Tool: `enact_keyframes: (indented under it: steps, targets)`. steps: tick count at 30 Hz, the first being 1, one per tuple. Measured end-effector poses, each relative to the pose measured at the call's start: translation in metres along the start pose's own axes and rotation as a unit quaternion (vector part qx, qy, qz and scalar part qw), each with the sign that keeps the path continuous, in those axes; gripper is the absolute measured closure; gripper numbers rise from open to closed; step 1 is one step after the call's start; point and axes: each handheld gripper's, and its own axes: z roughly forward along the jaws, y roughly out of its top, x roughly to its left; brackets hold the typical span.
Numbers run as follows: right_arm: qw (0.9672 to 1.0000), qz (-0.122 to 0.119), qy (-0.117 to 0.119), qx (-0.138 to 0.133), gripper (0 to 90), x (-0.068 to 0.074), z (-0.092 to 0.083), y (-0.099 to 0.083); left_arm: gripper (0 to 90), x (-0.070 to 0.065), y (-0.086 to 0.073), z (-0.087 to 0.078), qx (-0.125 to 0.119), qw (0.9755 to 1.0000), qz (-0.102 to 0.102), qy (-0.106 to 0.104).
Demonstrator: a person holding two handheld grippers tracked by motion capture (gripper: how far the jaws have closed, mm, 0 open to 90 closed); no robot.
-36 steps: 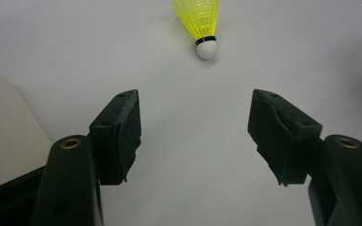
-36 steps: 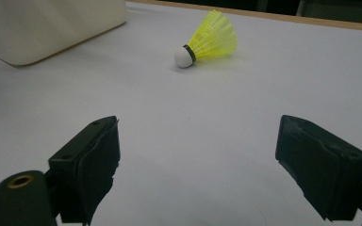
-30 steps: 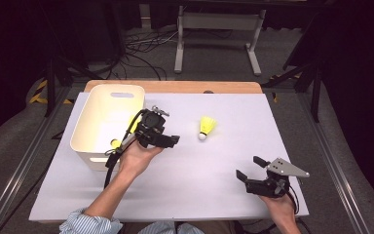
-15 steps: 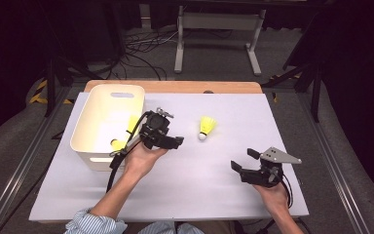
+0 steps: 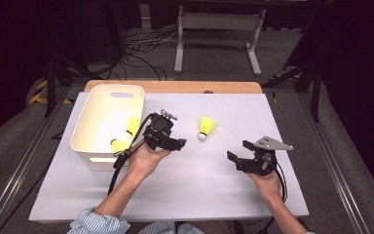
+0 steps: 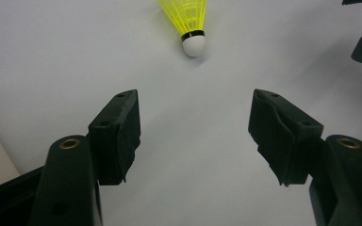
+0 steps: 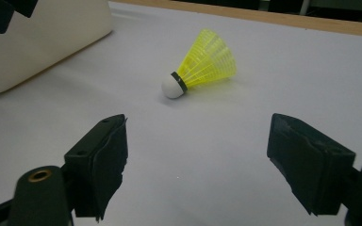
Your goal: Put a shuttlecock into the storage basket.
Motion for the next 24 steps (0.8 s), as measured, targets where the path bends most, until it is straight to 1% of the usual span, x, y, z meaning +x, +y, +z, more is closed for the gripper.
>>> enact_keyframes:
  steps: [2, 6, 9, 10, 14, 15, 19, 24]
  targets:
    - [1.0000, -0.001, 0.000, 0.004, 22.1, 0.000, 0.002, 0.001, 35.4, 0.000, 0.000, 0.002, 0.001, 1.0000, -0.001, 0.001]
    - [0.9998, 0.000, -0.001, 0.019, 24.5, -0.004, 0.012, 0.010, 35.4, 0.001, 0.000, 0.003, 0.003, 1.0000, -0.001, 0.002]
    - [0.9997, -0.002, -0.003, 0.024, 25.5, -0.006, 0.016, 0.014, 35.4, 0.001, 0.000, 0.006, 0.005, 1.0000, -0.001, 0.002]
    - [0.9995, -0.001, -0.002, 0.032, 26.2, -0.008, 0.019, 0.017, 35.4, 0.001, 0.000, 0.007, 0.005, 1.0000, 0.000, 0.002]
    - [0.9993, 0.002, 0.003, 0.038, 27.3, -0.010, 0.024, 0.022, 35.4, 0.001, 0.000, 0.010, 0.008, 1.0000, 0.001, 0.003]
    - [0.9990, 0.000, 0.004, 0.045, 28.0, -0.012, 0.028, 0.025, 35.4, 0.001, 0.000, 0.011, 0.009, 0.9999, 0.001, 0.004]
    - [0.9987, 0.000, 0.005, 0.050, 28.6, -0.013, 0.031, 0.030, 35.4, 0.001, 0.000, 0.013, 0.011, 0.9999, 0.002, 0.006]
    - [0.9982, 0.000, 0.007, 0.060, 28.9, -0.015, 0.040, 0.041, 35.3, 0.002, -0.001, 0.016, 0.014, 0.9999, 0.002, 0.008]
